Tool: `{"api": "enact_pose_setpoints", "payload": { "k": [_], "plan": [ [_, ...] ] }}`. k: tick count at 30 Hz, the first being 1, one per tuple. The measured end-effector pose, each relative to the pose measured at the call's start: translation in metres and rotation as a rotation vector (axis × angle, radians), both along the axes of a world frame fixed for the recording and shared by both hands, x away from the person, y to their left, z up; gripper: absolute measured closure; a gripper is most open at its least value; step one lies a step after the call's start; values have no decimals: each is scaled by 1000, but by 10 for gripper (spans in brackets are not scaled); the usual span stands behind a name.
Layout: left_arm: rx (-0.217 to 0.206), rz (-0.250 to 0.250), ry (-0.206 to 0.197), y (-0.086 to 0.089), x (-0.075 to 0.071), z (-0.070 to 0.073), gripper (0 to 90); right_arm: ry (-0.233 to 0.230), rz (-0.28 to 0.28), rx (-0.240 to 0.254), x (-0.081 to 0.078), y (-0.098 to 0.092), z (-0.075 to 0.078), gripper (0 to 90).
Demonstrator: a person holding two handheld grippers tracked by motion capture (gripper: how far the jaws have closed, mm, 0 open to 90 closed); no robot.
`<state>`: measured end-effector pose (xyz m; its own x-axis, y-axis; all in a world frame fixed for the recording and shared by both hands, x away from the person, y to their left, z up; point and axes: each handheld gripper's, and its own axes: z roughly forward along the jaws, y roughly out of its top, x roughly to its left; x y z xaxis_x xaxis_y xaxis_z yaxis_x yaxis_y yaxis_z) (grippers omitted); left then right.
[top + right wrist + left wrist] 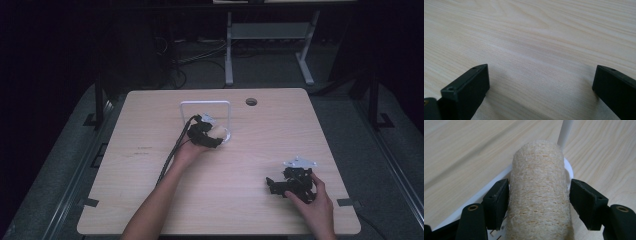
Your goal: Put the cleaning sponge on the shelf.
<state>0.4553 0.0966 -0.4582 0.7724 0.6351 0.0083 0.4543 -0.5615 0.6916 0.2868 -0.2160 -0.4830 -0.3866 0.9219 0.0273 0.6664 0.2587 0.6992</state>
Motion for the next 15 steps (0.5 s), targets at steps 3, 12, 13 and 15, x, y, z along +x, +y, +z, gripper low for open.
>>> {"api": "enact_pose_setpoints", "payload": {
  "k": [3,12,13,15],
  "plan": [
    [-14,8,-11,2,-2,6,325,0,0,0,0,0,0,5],
    [-27,-1,-20,12,-12,30,332,0,0,0,0,0,0,5],
    [-26,-4,-29,14,-13,33,339,0,0,0,0,0,0,5],
    [-40,1,-31,17,-17,38,355,0,0,0,0,0,0,5]
  ]
}}
